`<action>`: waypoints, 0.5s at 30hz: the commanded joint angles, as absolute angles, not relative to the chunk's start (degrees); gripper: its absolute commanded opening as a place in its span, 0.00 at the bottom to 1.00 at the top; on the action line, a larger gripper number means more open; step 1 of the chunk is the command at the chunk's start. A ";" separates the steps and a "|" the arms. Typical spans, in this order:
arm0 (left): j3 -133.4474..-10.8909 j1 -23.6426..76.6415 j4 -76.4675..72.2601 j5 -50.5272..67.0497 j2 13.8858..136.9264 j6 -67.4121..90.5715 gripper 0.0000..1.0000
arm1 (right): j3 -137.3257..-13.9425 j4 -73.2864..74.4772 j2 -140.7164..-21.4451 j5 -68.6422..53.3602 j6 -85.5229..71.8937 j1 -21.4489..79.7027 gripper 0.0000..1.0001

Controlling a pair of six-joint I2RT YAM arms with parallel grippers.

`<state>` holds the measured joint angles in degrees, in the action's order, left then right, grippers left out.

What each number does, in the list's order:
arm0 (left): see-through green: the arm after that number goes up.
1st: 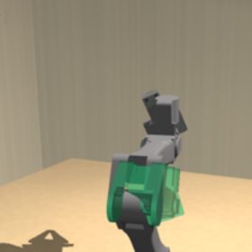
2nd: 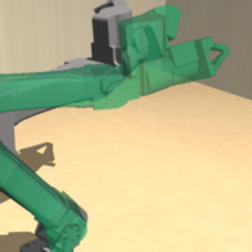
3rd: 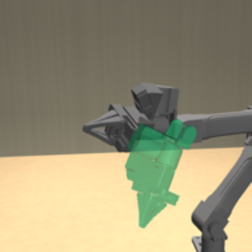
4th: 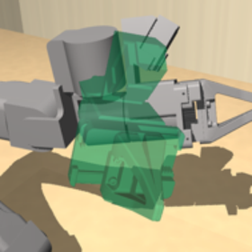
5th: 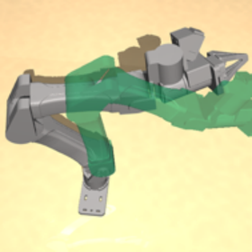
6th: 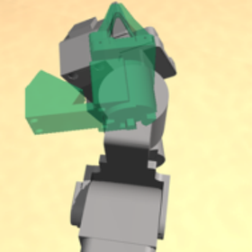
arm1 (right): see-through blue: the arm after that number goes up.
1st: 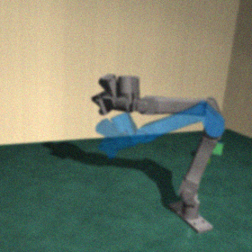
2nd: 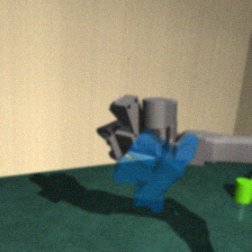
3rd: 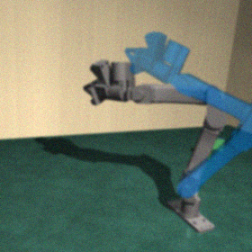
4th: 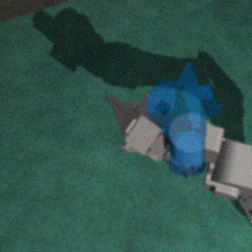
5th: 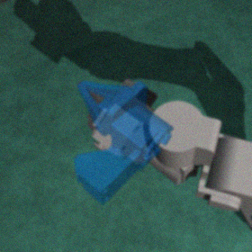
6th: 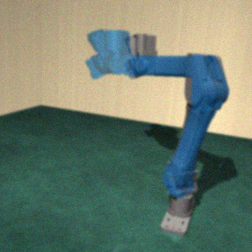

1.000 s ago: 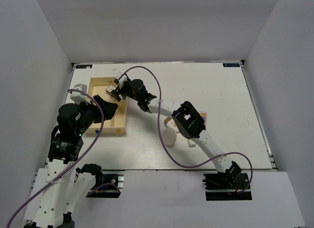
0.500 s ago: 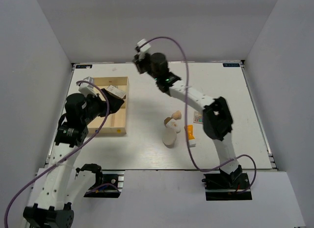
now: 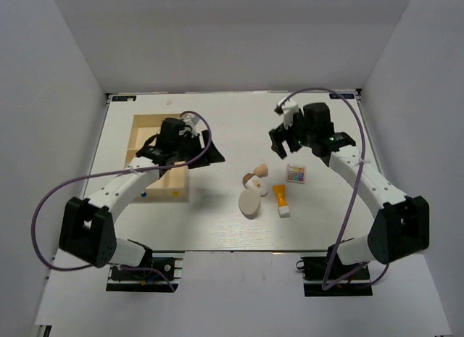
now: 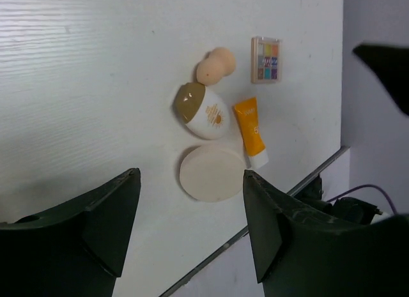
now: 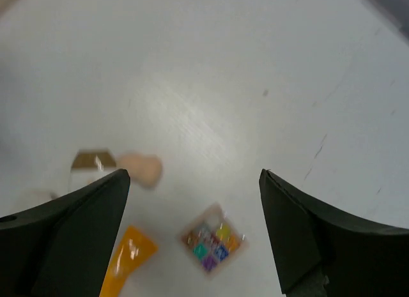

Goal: Organize the makeup

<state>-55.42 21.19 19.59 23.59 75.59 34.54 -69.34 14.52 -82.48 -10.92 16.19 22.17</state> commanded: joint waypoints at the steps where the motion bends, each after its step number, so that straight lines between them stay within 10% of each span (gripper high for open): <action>1: -61.34 26.18 20.12 21.80 80.49 34.54 0.75 | -63.30 26.96 -76.21 -15.38 25.56 20.40 0.89; 15: -62.05 33.74 22.50 15.21 84.56 37.70 0.85 | -60.46 39.81 -83.40 -20.04 50.00 12.84 0.89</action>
<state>-62.41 32.86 22.31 17.43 88.01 36.58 -56.82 36.60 -80.62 -16.82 42.46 14.26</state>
